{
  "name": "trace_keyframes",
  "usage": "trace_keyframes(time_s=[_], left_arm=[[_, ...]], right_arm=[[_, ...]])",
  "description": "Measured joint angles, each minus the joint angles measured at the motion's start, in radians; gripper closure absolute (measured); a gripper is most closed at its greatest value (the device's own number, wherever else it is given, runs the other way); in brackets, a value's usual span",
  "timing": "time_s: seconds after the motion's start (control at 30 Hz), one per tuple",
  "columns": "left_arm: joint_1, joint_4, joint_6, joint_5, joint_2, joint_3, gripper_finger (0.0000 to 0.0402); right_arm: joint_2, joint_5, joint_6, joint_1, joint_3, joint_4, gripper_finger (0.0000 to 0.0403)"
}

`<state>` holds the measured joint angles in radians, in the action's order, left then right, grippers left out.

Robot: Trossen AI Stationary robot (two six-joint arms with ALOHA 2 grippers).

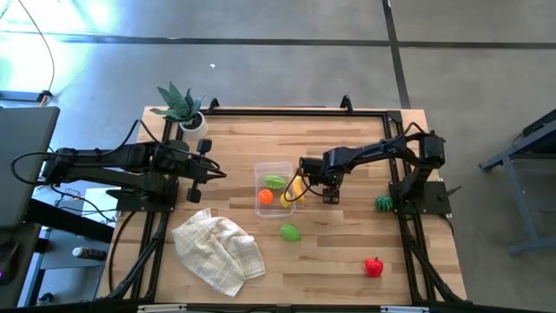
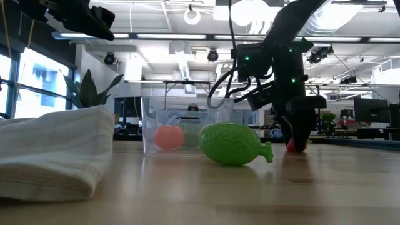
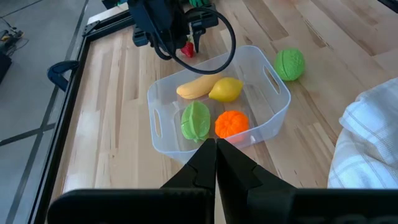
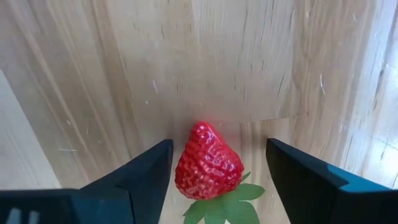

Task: Pick and placing Produce into tupperware
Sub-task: Put the red strawberry into the transparent bin

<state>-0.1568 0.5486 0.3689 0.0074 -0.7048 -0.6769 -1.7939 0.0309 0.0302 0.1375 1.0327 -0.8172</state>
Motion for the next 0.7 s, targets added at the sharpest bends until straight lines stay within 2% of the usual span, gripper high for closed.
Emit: trace_keyframes(time_s=[0.27,0.7], left_arm=[[0.000,0.000,0.000,0.000,0.000,0.000,0.0399],[0.000,0.000,0.000,0.000,0.000,0.000,0.0399]], right_arm=[[-0.001,-0.005,-0.004,0.000,-0.001,0.002,0.0198],[-0.001,-0.007,-0.007,-0.001,-0.001,0.002,0.0241]])
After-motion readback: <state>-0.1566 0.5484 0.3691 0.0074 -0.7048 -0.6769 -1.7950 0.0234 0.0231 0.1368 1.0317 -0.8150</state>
